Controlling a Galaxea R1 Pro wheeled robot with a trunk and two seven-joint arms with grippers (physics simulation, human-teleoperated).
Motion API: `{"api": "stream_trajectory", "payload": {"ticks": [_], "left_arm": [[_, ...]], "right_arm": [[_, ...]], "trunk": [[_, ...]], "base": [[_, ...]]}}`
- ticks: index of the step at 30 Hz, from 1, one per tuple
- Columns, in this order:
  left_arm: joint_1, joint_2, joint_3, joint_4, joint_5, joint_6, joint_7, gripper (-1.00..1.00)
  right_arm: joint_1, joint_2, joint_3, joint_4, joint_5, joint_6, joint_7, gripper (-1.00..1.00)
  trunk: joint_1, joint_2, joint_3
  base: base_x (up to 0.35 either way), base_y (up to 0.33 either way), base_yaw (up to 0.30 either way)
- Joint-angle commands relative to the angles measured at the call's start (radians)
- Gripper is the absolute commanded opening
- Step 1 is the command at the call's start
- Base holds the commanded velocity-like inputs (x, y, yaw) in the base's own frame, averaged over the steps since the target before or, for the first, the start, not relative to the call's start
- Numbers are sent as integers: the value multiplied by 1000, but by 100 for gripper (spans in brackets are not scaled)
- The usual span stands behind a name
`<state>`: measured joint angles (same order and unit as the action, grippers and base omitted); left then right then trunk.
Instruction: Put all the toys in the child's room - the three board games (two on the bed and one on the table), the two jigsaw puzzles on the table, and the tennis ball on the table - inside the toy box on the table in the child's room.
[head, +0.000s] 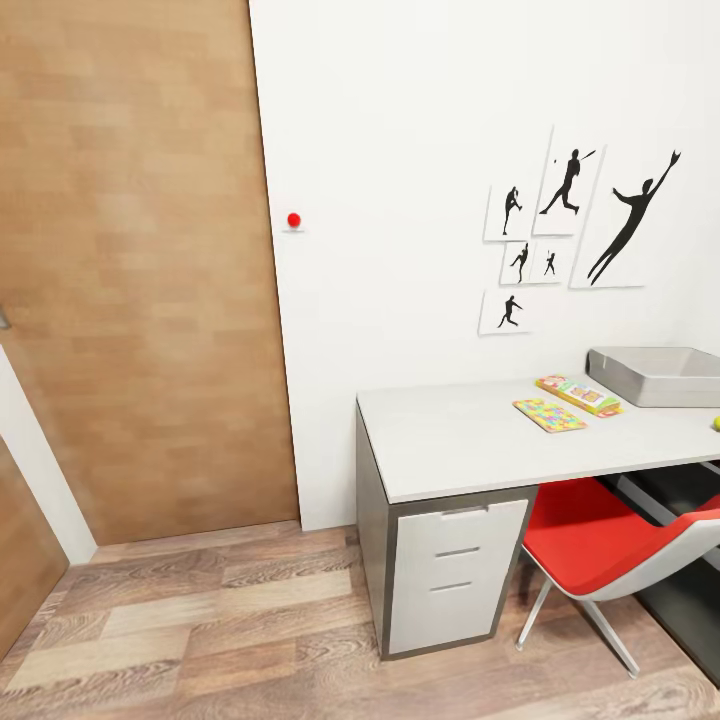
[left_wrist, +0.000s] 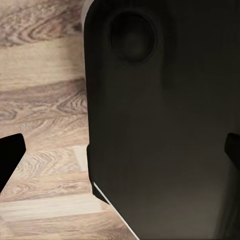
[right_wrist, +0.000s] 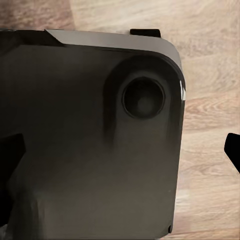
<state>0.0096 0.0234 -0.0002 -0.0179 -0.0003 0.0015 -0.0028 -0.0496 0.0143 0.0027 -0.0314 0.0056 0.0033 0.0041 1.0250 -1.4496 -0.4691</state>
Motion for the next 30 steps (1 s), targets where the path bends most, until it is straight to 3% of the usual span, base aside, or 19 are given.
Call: {"api": "stream_trajectory", "payload": {"ticks": [1,8,9,10,13,16,20,23,24,25,26,29,30], "left_arm": [[-5,1,0,-3,1,2,0,100],[-39,0,3,-33,13,23,1,100],[-67,0,3,-50,18,36,1,100],[-76,0,4,-52,26,43,1,100],[-135,3,6,-60,97,75,2,100],[-241,2,6,-63,142,182,2,100],[-350,-3,6,-75,153,299,-4,100],[-482,-7,8,-105,160,386,-14,100],[-557,-10,10,-121,180,422,-19,100],[-579,-11,10,-130,194,430,-20,100],[-628,-19,8,-179,247,450,-23,100],[-651,-44,5,-305,298,489,-25,100],[-645,-59,4,-384,311,515,-26,100]], "right_arm": [[-6,1,0,-5,1,3,-1,100],[-46,7,-1,-17,0,23,-28,100],[-111,7,-1,-18,0,36,-64,100],[-121,8,-1,-18,0,42,-70,100],[-179,8,-1,-21,0,63,-88,100],[-276,10,-2,-24,-3,105,-115,100],[-366,15,-3,-41,-4,162,-154,100],[-478,18,-4,-71,-7,221,-169,100],[-549,19,-5,-95,-10,260,-171,100],[-572,18,-5,-104,-11,274,-170,100],[-634,18,-6,-139,-12,316,-168,100],[-679,14,-8,-215,-13,354,-165,100],[-689,12,-6,-258,-13,364,-165,100]], "trunk": [[0,0,-1],[0,0,-1],[0,0,-1],[0,0,-1],[0,0,-1],[0,0,-1],[0,0,-1],[0,0,-1],[0,0,-1],[0,0,-1],[0,0,-1],[0,0,-1],[0,0,-1]], "base": [[0,0,0],[0,0,0],[0,0,0],[0,0,0],[0,0,0],[0,0,0],[0,0,0],[0,0,0],[0,0,0],[0,0,0],[0,0,0],[0,0,0],[0,0,0]]}}
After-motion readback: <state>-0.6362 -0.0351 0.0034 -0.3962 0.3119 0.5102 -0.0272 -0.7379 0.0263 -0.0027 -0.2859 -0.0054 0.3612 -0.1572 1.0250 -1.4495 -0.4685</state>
